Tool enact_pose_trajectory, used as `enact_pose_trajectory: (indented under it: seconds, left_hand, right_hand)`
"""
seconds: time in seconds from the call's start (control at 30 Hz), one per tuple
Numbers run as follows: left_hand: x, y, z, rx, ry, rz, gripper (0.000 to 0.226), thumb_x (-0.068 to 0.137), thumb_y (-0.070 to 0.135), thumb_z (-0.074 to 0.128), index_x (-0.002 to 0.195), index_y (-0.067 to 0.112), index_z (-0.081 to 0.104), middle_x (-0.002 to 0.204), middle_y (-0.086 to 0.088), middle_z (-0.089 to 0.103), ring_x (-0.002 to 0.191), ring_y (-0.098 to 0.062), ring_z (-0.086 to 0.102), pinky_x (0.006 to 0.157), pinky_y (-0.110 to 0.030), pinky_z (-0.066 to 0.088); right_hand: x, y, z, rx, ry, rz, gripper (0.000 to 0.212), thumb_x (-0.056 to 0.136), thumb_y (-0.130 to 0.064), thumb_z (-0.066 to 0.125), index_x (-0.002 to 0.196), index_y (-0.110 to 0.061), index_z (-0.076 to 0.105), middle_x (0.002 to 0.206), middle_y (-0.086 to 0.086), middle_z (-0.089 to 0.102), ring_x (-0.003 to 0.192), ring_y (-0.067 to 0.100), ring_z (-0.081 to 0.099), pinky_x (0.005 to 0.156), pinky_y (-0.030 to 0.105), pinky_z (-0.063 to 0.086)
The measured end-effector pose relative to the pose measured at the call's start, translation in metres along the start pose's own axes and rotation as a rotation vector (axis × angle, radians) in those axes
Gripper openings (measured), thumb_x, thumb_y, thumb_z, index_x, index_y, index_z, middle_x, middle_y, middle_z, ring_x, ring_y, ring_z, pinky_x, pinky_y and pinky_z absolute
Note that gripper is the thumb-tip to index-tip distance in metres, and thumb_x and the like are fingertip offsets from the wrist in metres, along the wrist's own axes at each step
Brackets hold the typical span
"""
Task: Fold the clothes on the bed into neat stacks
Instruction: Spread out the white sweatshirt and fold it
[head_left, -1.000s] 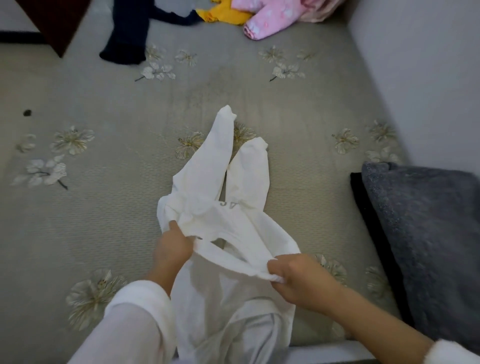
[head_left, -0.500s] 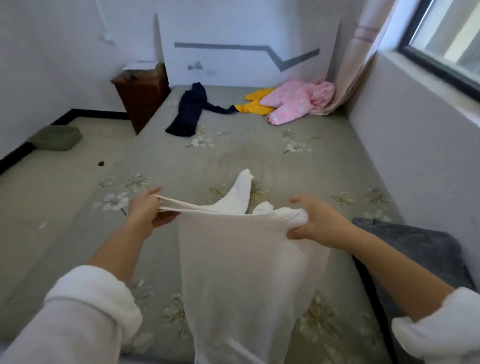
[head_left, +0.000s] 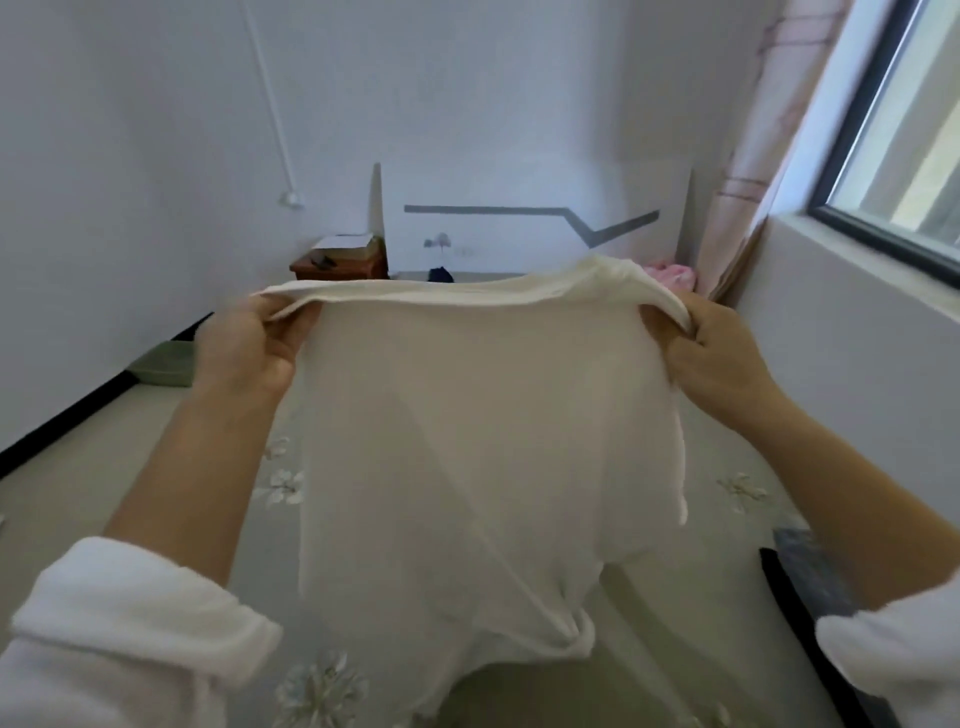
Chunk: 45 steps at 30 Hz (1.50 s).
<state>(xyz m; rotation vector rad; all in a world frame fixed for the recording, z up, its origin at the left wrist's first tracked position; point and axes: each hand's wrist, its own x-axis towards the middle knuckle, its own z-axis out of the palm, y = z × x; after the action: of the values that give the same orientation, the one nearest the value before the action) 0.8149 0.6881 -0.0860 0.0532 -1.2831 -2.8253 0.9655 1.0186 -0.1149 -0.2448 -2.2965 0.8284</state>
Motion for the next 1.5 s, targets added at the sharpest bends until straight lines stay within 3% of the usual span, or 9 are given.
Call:
enact_pose_trajectory:
  seconds: [0.17, 0.27, 0.4, 0.57, 0.9, 1.07, 1.17, 1.37, 1.5]
  left_hand:
    - [0.042, 0.044, -0.054, -0.006, -0.207, -0.113, 0.031, 0.082, -0.009, 0.035, 0.077, 0.003, 0.063, 0.095, -0.008, 0.056, 0.096, -0.022, 0.061, 0.091, -0.035, 0.054]
    - [0.075, 0.058, -0.095, 0.797, -0.285, 0.157, 0.049, 0.080, -0.013, 0.051, 0.125, 0.006, 0.059, 0.111, -0.004, 0.059, 0.095, -0.013, 0.060, 0.086, -0.029, 0.050]
    - [0.111, 0.067, -0.127, 1.583, -0.283, 0.755, 0.028, 0.079, 0.003, 0.069, 0.107, 0.008, 0.073, 0.098, -0.013, 0.073, 0.085, -0.026, 0.067, 0.072, -0.027, 0.047]
    - [0.141, 0.058, -0.126, 1.162, -0.216, 0.142, 0.029, 0.097, 0.038, 0.051, 0.095, 0.011, 0.060, 0.070, -0.011, 0.059, 0.049, -0.024, 0.064, 0.051, -0.035, 0.057]
    - [0.201, 0.004, -0.085, 1.080, -0.230, -0.123, 0.039, 0.097, 0.043, 0.049, 0.104, 0.005, 0.059, 0.082, -0.019, 0.069, 0.066, -0.030, 0.068, 0.053, -0.034, 0.054]
    - [0.238, -0.004, -0.035, 0.996, -0.241, -0.057, 0.030, 0.095, 0.053, 0.044, 0.098, 0.024, 0.051, 0.113, -0.008, 0.061, 0.093, -0.035, 0.058, 0.065, -0.042, 0.050]
    - [0.253, 0.005, -0.008, 0.805, -0.227, 0.053, 0.024, 0.094, 0.053, 0.046, 0.094, 0.029, 0.046, 0.113, -0.001, 0.057, 0.094, -0.032, 0.058, 0.066, -0.043, 0.054]
    - [0.245, 0.024, -0.019, 0.883, -0.156, 0.675, 0.031, 0.093, 0.049, 0.047, 0.071, 0.032, 0.034, 0.067, 0.014, 0.036, 0.056, 0.006, 0.036, 0.057, -0.014, 0.034]
    - [0.215, 0.007, -0.085, 1.024, -0.128, 0.659, 0.027, 0.093, 0.057, 0.044, 0.075, 0.038, 0.039, 0.073, 0.015, 0.044, 0.067, -0.005, 0.041, 0.061, -0.029, 0.036]
  right_hand:
    - [0.004, -0.038, 0.038, 0.028, -0.078, -0.043, 0.044, 0.092, -0.039, 0.055, 0.076, 0.002, 0.057, 0.065, 0.002, 0.047, 0.061, 0.012, 0.041, 0.053, 0.027, 0.032]
    - [0.008, -0.045, 0.061, 0.052, -0.136, 0.026, 0.056, 0.083, -0.048, 0.062, 0.092, 0.007, 0.064, 0.069, 0.016, 0.059, 0.069, 0.010, 0.045, 0.059, 0.026, 0.035]
    - [0.008, -0.066, 0.076, 0.097, -0.337, 0.162, 0.053, 0.054, -0.062, 0.081, 0.083, -0.018, 0.074, 0.069, 0.002, 0.070, 0.058, 0.000, 0.058, 0.054, 0.013, 0.044]
    - [0.020, -0.079, 0.085, -0.166, -0.661, 0.246, 0.028, 0.049, -0.037, 0.089, 0.070, -0.028, 0.072, 0.058, -0.011, 0.067, 0.051, 0.001, 0.060, 0.047, 0.013, 0.044]
    - [0.070, -0.028, 0.130, -1.056, -0.289, 0.380, 0.043, 0.095, -0.048, 0.041, 0.109, -0.014, 0.063, 0.110, 0.013, 0.065, 0.101, 0.032, 0.063, 0.070, 0.033, 0.039]
    - [0.112, -0.021, 0.141, -0.032, -0.237, 0.943, 0.031, 0.101, -0.028, 0.034, 0.099, -0.002, 0.052, 0.046, 0.015, 0.061, 0.036, 0.023, 0.060, 0.037, 0.025, 0.047]
    - [0.137, -0.018, 0.145, 0.370, 0.049, 0.818, 0.026, 0.091, 0.000, 0.040, 0.110, -0.002, 0.058, 0.073, 0.020, 0.067, 0.060, 0.028, 0.065, 0.056, 0.033, 0.055]
    - [0.118, -0.023, 0.146, -0.146, 0.320, 0.193, 0.025, 0.091, -0.002, 0.043, 0.107, 0.000, 0.063, 0.099, 0.014, 0.059, 0.089, 0.024, 0.053, 0.067, 0.024, 0.031]
    - [0.078, -0.016, 0.152, -0.234, 0.182, 0.163, 0.027, 0.090, 0.000, 0.049, 0.112, -0.002, 0.064, 0.109, 0.024, 0.061, 0.101, 0.038, 0.055, 0.078, 0.032, 0.037]
